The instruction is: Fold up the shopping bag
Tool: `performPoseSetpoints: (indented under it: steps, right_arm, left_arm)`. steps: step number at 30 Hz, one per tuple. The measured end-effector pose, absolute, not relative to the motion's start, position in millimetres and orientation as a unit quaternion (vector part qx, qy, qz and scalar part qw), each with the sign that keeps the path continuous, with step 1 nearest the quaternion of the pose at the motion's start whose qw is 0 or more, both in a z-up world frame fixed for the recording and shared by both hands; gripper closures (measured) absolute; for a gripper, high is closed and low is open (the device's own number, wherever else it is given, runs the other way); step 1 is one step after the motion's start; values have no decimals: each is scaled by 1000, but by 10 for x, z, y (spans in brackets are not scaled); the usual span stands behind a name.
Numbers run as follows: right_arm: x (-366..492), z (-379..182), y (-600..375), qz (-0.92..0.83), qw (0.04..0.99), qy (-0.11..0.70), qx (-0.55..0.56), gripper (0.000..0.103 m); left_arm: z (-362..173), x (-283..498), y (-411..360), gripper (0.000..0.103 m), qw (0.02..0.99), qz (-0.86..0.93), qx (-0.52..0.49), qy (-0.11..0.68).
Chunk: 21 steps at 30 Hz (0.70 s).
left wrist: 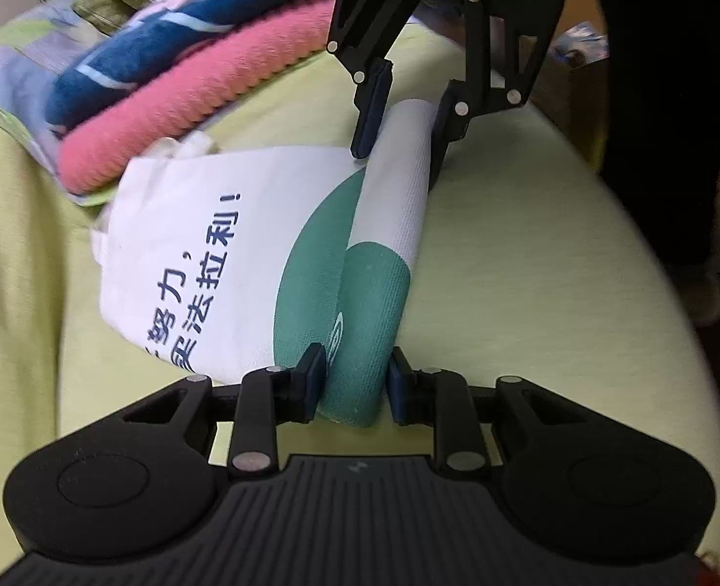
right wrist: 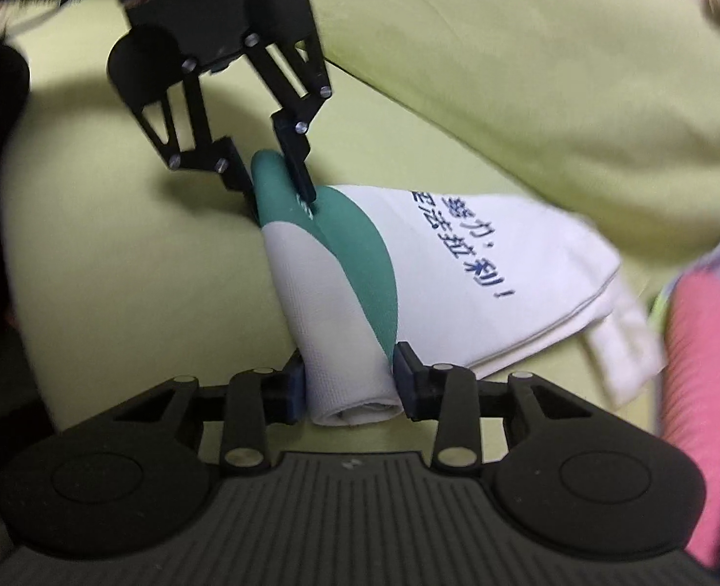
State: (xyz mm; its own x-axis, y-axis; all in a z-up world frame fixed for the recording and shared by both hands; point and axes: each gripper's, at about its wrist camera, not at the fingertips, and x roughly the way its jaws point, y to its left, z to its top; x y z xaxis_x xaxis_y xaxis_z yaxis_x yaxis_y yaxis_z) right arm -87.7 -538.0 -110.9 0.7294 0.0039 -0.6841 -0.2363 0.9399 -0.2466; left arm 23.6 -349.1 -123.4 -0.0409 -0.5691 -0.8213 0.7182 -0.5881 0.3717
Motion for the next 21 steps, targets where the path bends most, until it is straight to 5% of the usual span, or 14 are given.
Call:
performPoseSetpoints:
  steps: [21]
  right_arm:
    - [-1322, -1372, -5985, 84, 824, 411, 381, 69]
  left_arm:
    - [-1008, 618, -3781, 67, 393, -755, 419, 316]
